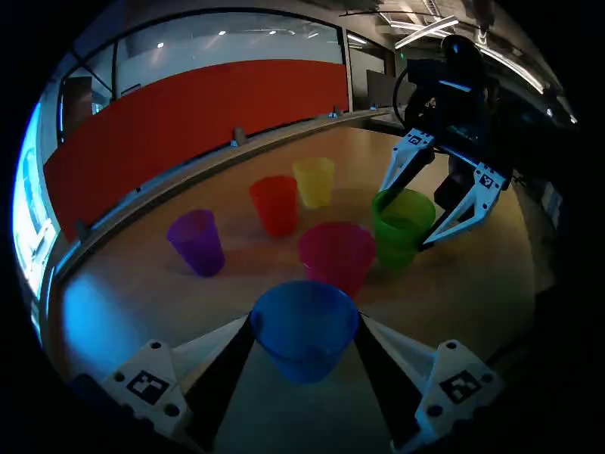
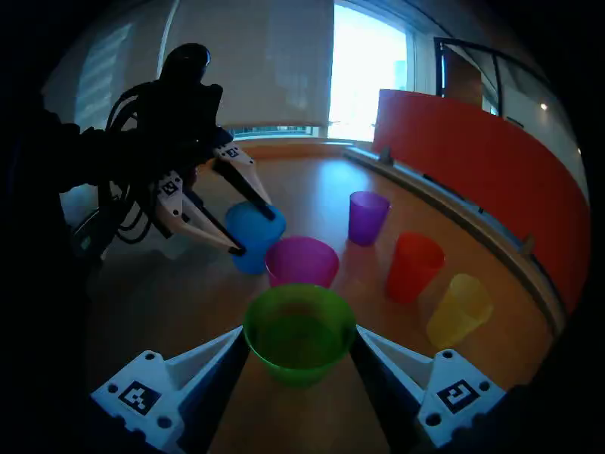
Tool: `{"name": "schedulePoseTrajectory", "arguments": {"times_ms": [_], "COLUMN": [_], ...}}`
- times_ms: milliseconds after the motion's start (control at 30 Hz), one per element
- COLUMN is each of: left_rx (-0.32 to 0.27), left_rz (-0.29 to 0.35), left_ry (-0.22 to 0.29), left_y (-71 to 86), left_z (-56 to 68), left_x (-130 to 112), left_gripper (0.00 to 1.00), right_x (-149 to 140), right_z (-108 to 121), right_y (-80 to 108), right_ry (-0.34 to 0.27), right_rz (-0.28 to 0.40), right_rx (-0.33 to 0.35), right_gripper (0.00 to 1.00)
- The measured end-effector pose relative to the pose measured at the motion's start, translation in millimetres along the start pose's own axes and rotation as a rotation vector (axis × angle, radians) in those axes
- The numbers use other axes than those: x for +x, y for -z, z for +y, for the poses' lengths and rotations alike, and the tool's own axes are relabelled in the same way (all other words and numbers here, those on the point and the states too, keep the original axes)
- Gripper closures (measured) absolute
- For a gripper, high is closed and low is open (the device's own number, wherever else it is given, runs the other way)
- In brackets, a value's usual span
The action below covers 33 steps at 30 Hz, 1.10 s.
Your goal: Pour water
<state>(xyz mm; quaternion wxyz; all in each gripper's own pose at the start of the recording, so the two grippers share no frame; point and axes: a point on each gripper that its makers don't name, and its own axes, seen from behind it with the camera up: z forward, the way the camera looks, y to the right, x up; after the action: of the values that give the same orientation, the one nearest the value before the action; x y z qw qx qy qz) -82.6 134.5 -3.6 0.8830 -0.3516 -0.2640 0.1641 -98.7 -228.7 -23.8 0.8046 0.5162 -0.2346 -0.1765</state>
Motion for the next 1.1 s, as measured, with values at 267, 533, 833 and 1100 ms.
{"name": "schedulePoseTrajectory", "arguments": {"times_ms": [267, 533, 833, 1100], "left_rx": [-0.009, -0.013, -0.013, -0.017], "left_rz": [-0.013, -0.019, -0.035, -0.042], "left_ry": [-0.004, -0.004, -0.019, -0.012], "left_y": [-2.4, -1.8, -1.3, 1.5], "left_z": [1.2, 1.1, 2.1, 2.0], "left_x": [-3.3, -4.4, -6.5, -8.7], "left_gripper": [0.11, 0.11, 0.11, 0.11], "right_x": [-3.4, -8.9, -14.8, -15.9], "right_z": [0.5, 0.5, -0.5, -0.7], "right_y": [-0.3, 0.2, 0.7, 3.4], "right_ry": [0.0, -0.004, -0.01, -0.036], "right_rz": [-0.013, -0.031, -0.047, -0.046], "right_rx": [0.001, 0.001, -0.003, -0.005], "right_gripper": [0.08, 0.08, 0.07, 0.06]}}
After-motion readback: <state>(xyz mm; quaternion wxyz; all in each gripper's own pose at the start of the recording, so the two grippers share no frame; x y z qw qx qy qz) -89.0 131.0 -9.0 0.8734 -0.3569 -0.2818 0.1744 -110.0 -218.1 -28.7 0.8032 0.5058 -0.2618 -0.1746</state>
